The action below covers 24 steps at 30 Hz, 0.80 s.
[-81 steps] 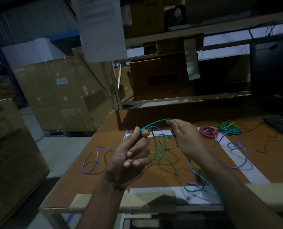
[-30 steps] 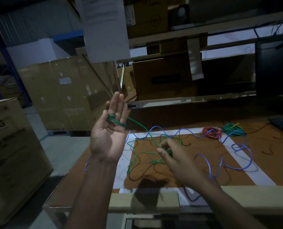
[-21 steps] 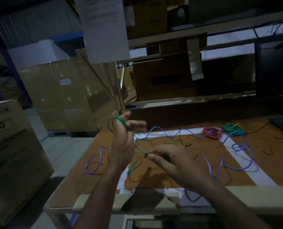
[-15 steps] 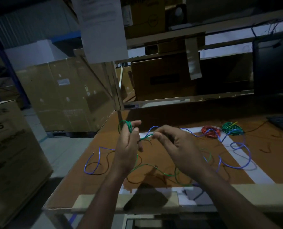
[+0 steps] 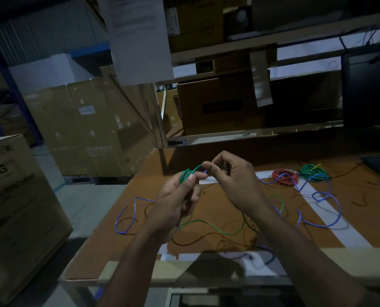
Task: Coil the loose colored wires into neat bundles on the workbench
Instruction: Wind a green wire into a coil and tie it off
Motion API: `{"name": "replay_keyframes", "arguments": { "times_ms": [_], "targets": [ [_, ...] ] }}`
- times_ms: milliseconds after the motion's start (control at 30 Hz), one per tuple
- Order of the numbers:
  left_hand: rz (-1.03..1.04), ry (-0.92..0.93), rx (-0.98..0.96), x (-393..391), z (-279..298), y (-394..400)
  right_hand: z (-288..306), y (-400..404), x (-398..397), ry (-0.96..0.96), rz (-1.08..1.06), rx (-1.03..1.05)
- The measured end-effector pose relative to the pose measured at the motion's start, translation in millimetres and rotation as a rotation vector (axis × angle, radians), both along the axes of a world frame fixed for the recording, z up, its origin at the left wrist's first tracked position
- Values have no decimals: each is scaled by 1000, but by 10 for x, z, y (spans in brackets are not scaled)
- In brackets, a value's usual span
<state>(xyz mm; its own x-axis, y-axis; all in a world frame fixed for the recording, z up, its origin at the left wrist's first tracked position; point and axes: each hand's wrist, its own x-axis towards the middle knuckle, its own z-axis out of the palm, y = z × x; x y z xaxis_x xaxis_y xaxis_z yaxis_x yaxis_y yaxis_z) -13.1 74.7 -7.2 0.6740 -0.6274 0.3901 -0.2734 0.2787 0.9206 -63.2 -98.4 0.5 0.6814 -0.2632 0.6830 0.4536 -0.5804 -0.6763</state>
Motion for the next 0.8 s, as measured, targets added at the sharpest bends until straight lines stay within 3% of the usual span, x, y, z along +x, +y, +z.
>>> {"name": "replay_keyframes", "arguments": {
  "times_ms": [233, 533, 667, 800],
  "targets": [
    [-381, 292, -370, 77, 67, 130, -258, -10, 105, 204, 64, -79],
    [-1, 307, -568, 298, 256, 259, -527, -93, -90, 337, 6, -543],
    [193, 237, -438, 275, 223, 121, -467, 8, -189, 402, 29, -814],
    [365, -131, -111, 211, 46, -79, -263, 171, -270, 326, 141, -837]
  ]
}}
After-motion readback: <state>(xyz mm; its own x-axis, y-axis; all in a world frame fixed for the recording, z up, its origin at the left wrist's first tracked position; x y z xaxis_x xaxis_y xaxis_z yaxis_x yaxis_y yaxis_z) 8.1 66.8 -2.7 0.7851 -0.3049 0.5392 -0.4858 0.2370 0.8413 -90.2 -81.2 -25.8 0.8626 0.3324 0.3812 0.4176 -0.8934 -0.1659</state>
